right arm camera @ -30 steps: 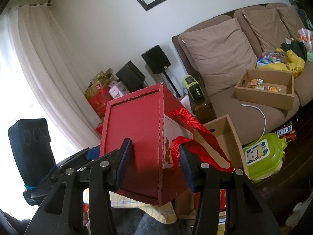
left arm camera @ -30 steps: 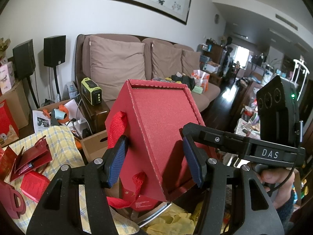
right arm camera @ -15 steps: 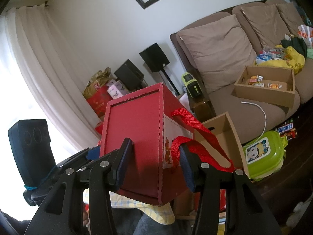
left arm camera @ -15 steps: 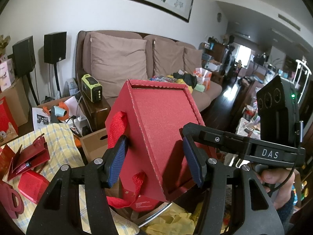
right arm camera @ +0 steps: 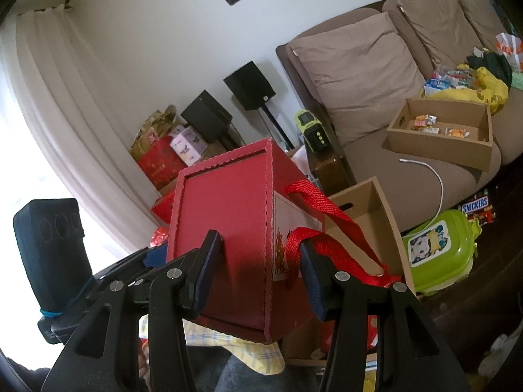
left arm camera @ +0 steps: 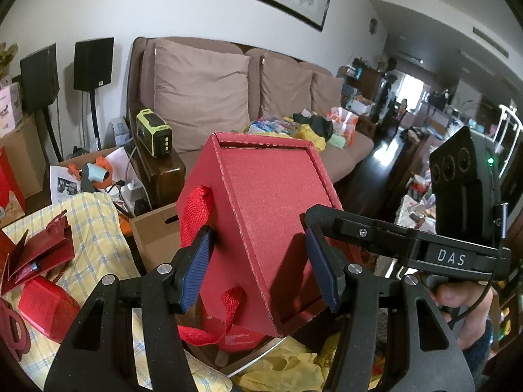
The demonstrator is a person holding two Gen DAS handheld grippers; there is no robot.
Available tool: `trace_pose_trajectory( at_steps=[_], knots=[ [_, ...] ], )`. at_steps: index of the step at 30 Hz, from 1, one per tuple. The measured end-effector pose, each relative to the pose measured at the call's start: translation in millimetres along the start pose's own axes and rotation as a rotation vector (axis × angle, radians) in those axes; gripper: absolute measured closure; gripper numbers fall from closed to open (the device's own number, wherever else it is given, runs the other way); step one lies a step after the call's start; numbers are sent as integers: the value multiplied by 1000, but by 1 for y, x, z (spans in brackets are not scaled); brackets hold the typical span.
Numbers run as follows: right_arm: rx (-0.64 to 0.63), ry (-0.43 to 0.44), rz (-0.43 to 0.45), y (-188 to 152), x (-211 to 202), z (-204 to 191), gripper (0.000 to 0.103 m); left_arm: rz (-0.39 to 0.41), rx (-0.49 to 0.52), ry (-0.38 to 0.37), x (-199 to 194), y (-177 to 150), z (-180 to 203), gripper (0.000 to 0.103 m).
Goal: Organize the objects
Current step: 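Turn with the held red gift box bag toward the cardboard box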
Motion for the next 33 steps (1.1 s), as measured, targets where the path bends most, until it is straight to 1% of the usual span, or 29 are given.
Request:
trace_pose_trajectory(
  at_steps=[11, 17, 26, 33],
  knots=[
    [9, 8, -21, 0, 15, 5, 53, -12, -4, 17, 7, -1, -8, 49],
    [30, 24, -32, 0, 24, 10, 53, -20, 1, 45, 12, -2, -9, 49],
    [36, 14, -52, -2, 35, 16, 53, -42, -28, 39, 22, -6, -19, 49],
    [38, -10, -76, -6, 45, 27, 53, -87, -93, 14, 41, -10, -27, 49]
  ],
)
Point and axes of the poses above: each gripper's, at about its wrist camera, not at the fingertips, and x roughly the way its jaws point, z to its right, y to its top, the point moved 3 cm from there along x, roughly the way its jaws point, and after that the axes turned 8 degrees about -y, right-handed, at the moved point
